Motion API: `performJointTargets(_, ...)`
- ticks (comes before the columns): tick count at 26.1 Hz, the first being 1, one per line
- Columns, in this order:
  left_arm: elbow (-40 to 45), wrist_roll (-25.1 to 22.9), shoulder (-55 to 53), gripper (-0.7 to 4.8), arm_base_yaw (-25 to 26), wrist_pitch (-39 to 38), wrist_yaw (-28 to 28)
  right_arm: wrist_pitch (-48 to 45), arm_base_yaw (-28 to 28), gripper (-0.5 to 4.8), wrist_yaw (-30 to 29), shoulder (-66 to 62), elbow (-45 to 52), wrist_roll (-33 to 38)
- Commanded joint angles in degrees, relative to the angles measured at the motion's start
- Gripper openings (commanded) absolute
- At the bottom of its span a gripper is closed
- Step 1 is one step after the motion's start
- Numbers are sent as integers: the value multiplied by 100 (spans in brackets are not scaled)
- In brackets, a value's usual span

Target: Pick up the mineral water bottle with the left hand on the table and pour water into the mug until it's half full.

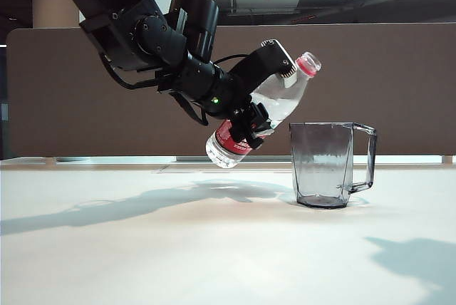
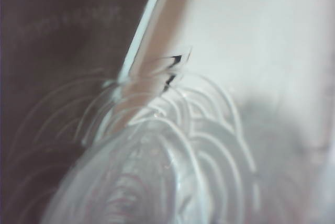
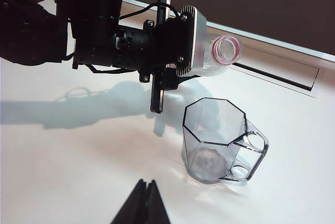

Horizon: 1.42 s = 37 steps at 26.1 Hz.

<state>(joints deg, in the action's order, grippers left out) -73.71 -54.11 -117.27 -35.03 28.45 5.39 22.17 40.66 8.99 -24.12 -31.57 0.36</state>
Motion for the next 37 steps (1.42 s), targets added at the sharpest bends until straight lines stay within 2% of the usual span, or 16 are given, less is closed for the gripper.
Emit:
performJointTargets(1, -61, -457, 68, 161, -7, 354, 20, -94, -4, -2, 13, 7, -33, 7)
performJointTargets(13, -61, -1137, 66, 161, -7, 494, 20, -94, -2, -2, 9, 7, -33, 9)
performJointTargets(22, -59, -1965, -4, 161, -2, 586, 20, -94, -2, -2, 9, 9, -33, 7)
performJointTargets(28, -61, -2129, -39, 161, 2, 787, 20, -94, -2, -2, 9, 9, -33, 7)
performJointTargets(37, -61, -2660, -39, 161, 2, 809, 20, -94, -2, -2, 9, 9, -33, 7)
